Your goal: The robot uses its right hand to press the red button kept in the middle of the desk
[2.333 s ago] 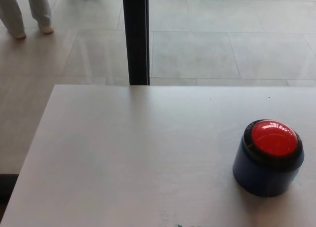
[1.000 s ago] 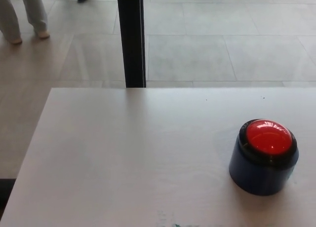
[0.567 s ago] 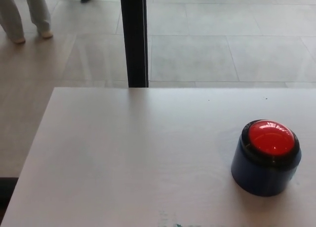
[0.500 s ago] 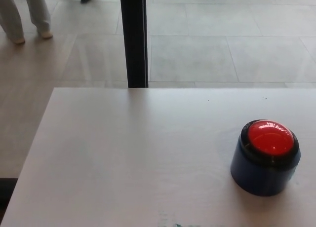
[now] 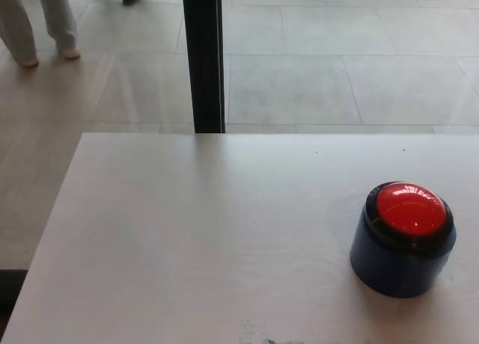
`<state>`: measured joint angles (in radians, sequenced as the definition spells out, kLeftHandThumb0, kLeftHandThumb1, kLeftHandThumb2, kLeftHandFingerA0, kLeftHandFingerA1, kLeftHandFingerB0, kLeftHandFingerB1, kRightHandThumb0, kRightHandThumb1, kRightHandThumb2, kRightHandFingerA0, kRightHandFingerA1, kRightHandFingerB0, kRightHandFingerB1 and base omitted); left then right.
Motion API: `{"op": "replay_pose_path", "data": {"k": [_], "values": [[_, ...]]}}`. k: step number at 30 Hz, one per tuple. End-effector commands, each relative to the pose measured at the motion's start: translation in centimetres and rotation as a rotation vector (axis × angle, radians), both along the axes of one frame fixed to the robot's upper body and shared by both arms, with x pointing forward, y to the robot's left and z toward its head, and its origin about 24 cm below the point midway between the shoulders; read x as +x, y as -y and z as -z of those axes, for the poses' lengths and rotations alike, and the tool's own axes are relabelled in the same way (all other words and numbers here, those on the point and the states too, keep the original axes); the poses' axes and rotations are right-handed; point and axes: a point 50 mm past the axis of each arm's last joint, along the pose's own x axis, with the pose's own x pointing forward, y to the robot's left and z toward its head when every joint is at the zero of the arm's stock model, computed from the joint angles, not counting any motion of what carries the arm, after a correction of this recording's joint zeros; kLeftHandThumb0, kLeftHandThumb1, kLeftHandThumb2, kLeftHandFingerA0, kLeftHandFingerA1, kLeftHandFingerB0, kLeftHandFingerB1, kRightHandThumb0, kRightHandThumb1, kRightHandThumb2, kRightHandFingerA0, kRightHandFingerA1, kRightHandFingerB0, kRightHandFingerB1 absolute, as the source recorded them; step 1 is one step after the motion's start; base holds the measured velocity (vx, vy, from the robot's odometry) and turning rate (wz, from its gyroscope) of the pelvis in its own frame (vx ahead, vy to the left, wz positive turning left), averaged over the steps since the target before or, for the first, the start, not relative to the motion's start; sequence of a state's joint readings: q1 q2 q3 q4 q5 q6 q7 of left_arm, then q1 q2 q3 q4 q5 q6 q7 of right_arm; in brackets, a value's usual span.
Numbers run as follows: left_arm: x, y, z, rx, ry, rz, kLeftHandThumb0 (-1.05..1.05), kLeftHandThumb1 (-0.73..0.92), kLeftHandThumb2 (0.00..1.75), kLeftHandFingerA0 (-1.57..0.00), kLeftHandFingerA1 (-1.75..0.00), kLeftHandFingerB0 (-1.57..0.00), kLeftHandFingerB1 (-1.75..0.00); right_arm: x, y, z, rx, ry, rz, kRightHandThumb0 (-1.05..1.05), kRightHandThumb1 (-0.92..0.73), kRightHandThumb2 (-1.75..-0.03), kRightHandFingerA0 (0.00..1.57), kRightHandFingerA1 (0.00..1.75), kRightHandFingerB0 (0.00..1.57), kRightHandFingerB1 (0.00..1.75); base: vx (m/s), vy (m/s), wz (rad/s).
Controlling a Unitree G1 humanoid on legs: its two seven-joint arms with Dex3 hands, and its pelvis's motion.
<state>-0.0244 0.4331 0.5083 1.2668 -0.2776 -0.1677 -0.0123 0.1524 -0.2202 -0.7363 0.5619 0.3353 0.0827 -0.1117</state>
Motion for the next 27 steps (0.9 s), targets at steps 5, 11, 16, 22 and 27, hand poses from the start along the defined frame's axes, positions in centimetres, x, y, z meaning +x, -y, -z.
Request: {"op": "replay_pose_path", "data": {"k": [5,11,16,22,27], "values": [[0.4,-0.7,-0.7,0.055,-0.023,0.005,-0.33,0.69,0.61,-0.88,-0.67,-0.7,-0.52,-0.1,-0.4,0.0,0.05,0.012,-0.023,-0.24,-0.46,-1.14,1.08,1.41,0.97,0.84,0.0,0.0,0.0],[1.4,-0.6,-0.9,0.047,-0.026,0.031,-0.38,0.52,0.94,-0.83,-0.79,-0.68,-0.7,0.3,-0.1,0.1,0.058,0.036,-0.021,-0.22,-0.47,-1.12,1.07,1.44,0.96,0.81,0.0,0.0,0.0],[1.7,-0.6,-1.0,0.039,-0.013,0.031,-0.37,0.68,0.6,-0.89,-0.68,-0.73,-0.54,0.4,-0.2,0.0,0.063,0.038,-0.022,-0.23,-0.52,-1.08,1.06,1.44,0.91,0.82,0.0,0.0,0.0],[2.3,-0.6,-1.2,0.054,-0.018,0.055,-0.37,0.66,0.6,-0.84,-0.65,-0.74,-0.54,1.1,-0.7,0.0,0.05,0.011,-0.06,-0.17,-0.47,-1.12,1.03,1.39,0.91,0.74,0.0,0.0,0.0],[2.5,-0.7,-1.4,0.058,-0.001,0.055,-0.37,0.66,0.6,-0.91,-0.76,-0.75,-0.55,1.6,-0.8,0.1,0.014,0.0,-0.089,-0.22,-0.5,-1.02,1.01,1.35,0.81,0.68,0.0,0.0,0.0]]}}
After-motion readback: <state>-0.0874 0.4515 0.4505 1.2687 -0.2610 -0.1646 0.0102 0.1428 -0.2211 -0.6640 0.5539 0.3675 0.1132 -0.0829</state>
